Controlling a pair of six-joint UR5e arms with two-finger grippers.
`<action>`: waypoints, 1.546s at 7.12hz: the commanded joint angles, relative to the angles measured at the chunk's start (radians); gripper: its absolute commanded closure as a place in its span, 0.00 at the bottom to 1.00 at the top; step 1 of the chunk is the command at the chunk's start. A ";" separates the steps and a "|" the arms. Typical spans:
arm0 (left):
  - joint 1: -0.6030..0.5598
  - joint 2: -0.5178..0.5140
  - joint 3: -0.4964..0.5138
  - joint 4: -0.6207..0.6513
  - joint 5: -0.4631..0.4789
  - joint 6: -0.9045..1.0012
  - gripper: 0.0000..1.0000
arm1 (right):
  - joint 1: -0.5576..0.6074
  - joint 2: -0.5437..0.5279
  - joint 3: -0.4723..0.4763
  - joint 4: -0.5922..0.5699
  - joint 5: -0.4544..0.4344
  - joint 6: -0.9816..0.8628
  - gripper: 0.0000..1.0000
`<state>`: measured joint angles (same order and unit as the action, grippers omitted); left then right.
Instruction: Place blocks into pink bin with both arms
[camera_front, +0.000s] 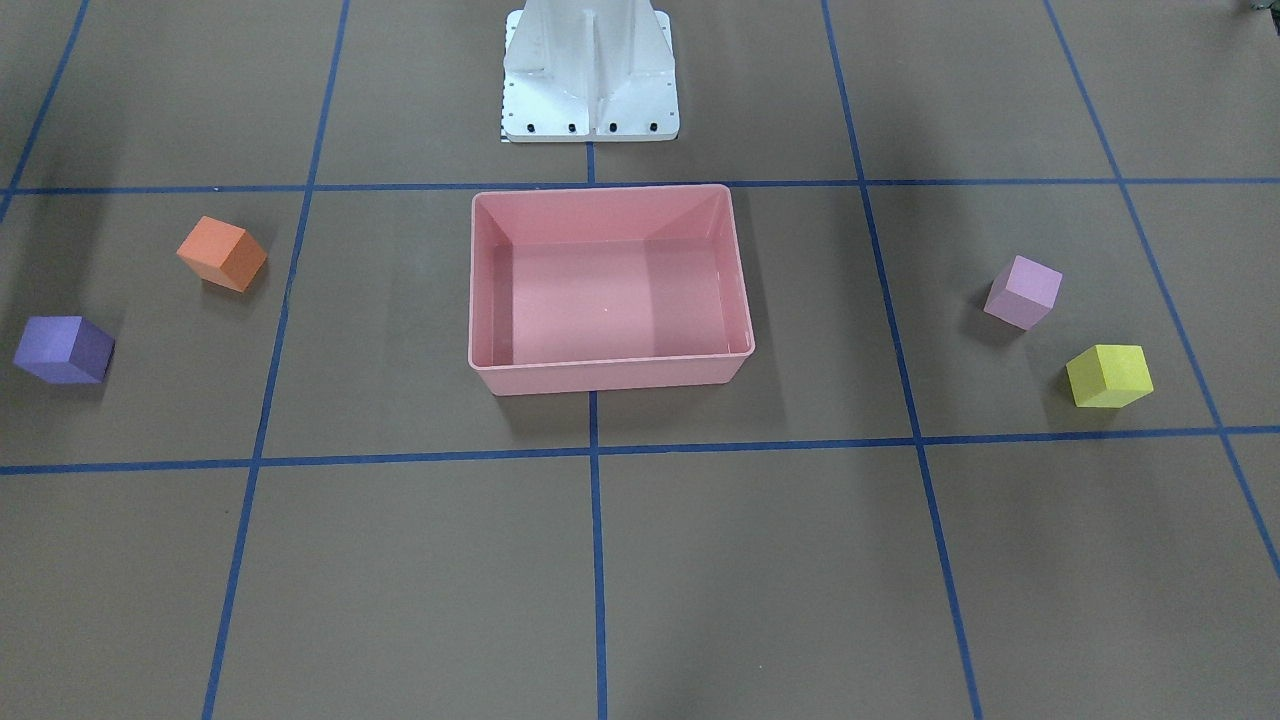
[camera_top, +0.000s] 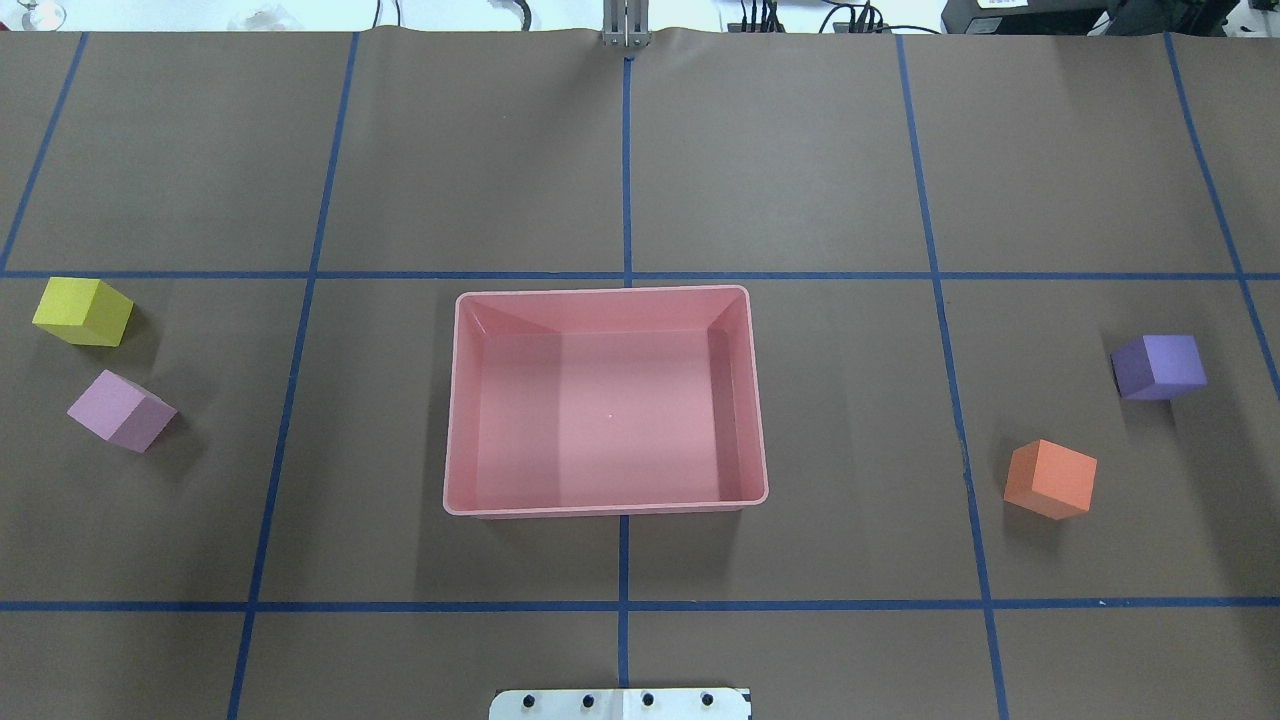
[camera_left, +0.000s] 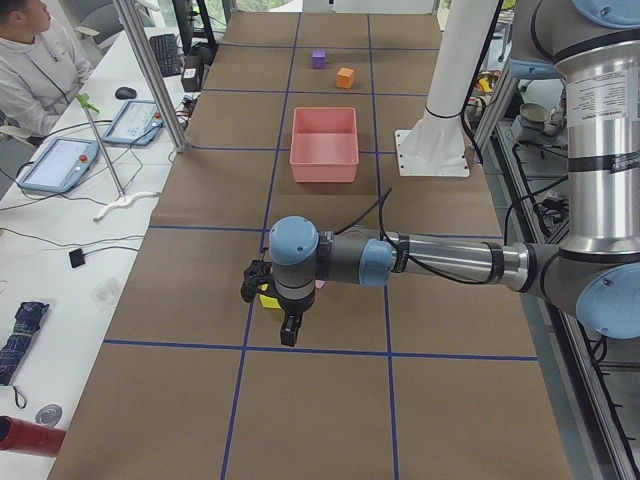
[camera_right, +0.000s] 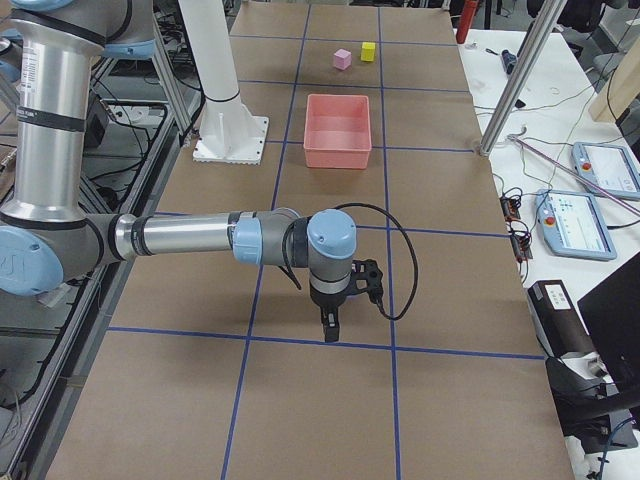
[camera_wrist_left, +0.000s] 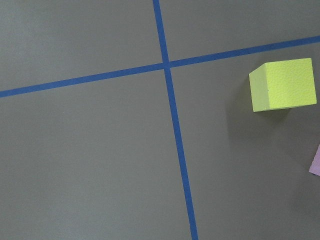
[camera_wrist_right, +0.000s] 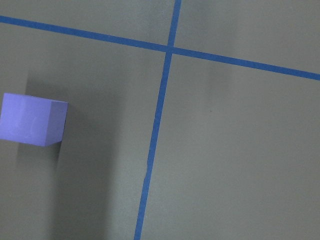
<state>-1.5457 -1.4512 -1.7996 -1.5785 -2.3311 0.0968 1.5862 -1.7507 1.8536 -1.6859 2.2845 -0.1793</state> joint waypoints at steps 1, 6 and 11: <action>0.003 -0.061 0.000 -0.032 -0.001 0.000 0.00 | 0.000 0.003 0.015 0.000 0.000 -0.011 0.00; 0.004 -0.129 0.032 -0.158 -0.113 -0.120 0.00 | 0.000 0.014 -0.002 0.281 0.033 0.033 0.00; 0.272 -0.141 0.275 -0.696 0.015 -0.605 0.00 | -0.002 0.014 -0.044 0.381 0.035 0.060 0.00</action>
<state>-1.3596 -1.5912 -1.5591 -2.2091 -2.4028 -0.3708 1.5849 -1.7377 1.8170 -1.3108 2.3179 -0.1216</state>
